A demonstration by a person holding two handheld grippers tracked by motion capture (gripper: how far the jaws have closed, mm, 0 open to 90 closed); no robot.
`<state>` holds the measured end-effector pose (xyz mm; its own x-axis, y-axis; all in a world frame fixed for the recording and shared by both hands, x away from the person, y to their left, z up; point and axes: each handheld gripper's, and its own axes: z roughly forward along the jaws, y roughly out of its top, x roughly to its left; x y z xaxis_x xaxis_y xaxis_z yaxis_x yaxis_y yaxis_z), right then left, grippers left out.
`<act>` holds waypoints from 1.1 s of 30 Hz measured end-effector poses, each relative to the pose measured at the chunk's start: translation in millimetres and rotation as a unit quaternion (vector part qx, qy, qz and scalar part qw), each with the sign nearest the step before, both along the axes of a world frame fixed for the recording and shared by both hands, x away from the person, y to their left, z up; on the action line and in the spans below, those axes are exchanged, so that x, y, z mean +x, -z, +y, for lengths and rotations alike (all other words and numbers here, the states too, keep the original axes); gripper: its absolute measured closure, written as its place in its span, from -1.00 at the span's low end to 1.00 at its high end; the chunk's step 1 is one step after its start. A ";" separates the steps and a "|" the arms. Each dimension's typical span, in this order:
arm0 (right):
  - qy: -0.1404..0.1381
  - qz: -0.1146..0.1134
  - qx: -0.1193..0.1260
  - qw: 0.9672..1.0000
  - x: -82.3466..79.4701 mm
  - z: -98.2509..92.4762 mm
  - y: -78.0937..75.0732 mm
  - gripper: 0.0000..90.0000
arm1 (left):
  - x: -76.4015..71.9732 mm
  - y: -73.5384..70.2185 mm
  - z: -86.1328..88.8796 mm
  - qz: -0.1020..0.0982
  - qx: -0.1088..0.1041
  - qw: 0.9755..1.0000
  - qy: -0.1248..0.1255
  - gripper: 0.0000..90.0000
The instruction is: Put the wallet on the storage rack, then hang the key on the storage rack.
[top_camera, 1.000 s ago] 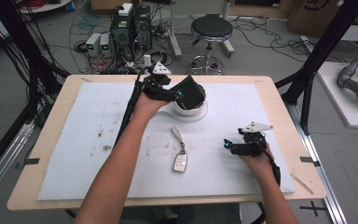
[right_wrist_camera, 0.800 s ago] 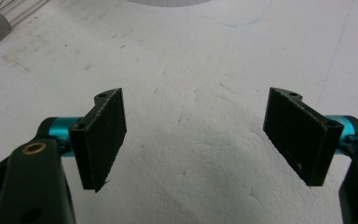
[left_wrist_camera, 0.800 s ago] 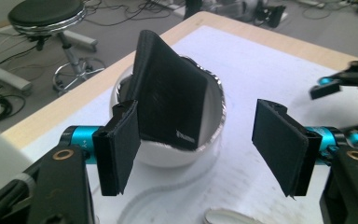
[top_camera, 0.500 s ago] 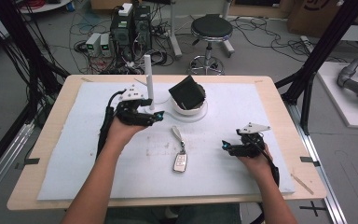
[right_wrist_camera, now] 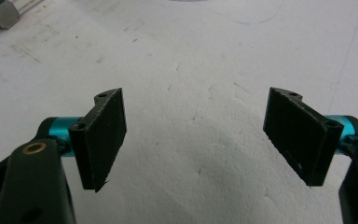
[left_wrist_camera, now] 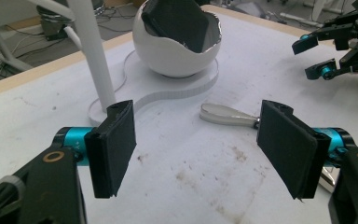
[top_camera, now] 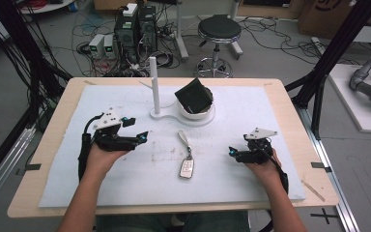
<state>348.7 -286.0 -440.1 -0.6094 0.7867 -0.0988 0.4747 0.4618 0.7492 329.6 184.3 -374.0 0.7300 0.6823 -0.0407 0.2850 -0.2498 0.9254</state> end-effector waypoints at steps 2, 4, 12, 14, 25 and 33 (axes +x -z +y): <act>0.000 0.001 0.000 1.000 0.0 1.3 0.3 -0.52 | -5.2 5.0 4.2 0.003 -0.006 1.000 -0.002 -0.38; -0.001 0.000 0.000 1.000 0.7 1.9 0.2 -0.52 | -9.1 10.5 7.8 0.001 -0.001 1.000 -0.001 -0.38; -0.002 0.000 0.003 1.000 1.7 4.9 -0.6 -0.52 | -5.2 18.7 19.9 -0.004 0.001 1.000 -0.009 -0.52; -0.002 -0.001 0.004 1.000 2.2 5.4 -0.2 -0.52 | -4.1 18.9 21.5 -0.005 -0.003 1.000 -0.007 -0.52; -0.006 -0.002 0.005 1.000 2.2 4.9 -0.7 -0.52 | 0.4 20.7 22.0 0.000 -0.017 1.000 -0.012 -0.56; -0.007 -0.004 0.011 1.000 5.4 8.7 -2.1 -0.52 | -2.1 25.7 30.1 0.014 -0.006 1.000 -0.019 -0.56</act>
<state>354.1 -277.3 -438.1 -0.6195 0.7802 -0.0868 0.4626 0.4522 0.7625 327.5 214.4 -399.7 0.7014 0.7094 -0.0691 0.3195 -0.2263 0.9202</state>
